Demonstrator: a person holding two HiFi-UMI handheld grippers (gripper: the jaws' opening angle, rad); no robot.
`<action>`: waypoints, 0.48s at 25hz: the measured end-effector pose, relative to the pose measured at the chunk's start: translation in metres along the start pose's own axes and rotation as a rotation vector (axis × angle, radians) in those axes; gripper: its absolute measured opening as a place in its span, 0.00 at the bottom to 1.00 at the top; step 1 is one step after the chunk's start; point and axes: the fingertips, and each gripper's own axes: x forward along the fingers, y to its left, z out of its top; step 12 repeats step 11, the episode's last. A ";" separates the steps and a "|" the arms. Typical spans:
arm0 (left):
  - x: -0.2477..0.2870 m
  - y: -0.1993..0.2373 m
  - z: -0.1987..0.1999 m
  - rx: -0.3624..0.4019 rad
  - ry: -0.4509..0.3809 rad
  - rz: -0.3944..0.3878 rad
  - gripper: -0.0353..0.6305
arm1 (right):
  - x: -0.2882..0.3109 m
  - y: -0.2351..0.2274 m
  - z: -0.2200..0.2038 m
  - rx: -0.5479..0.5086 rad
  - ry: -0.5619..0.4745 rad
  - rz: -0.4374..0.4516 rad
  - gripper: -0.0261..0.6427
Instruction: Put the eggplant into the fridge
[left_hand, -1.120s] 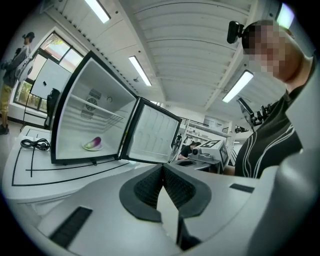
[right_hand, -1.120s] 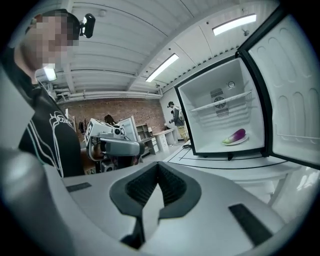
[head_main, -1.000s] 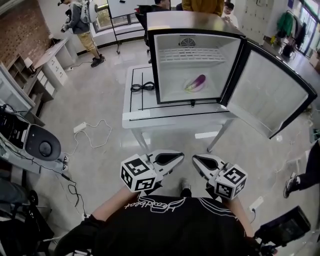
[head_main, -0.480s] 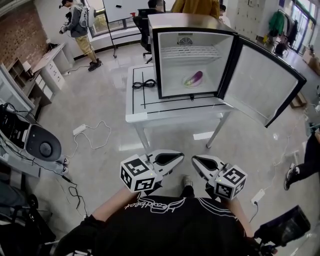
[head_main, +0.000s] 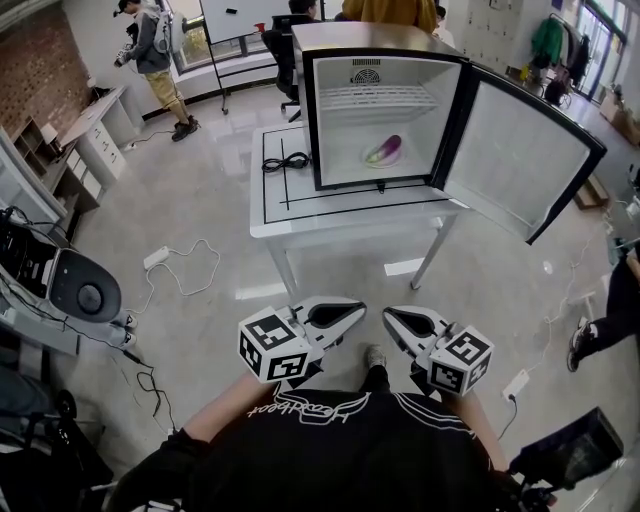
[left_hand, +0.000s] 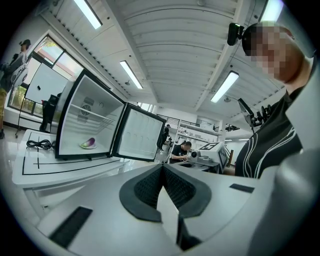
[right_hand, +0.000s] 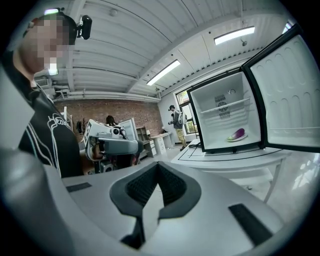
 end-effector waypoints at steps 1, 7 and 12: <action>-0.001 0.000 -0.001 -0.001 0.000 0.001 0.06 | 0.000 0.001 0.000 -0.005 0.004 -0.001 0.05; -0.003 -0.003 -0.001 -0.007 -0.002 0.001 0.06 | 0.000 0.008 0.000 -0.003 0.008 0.007 0.05; -0.003 -0.009 -0.004 -0.003 0.000 -0.004 0.06 | -0.005 0.010 -0.005 -0.006 0.018 0.002 0.05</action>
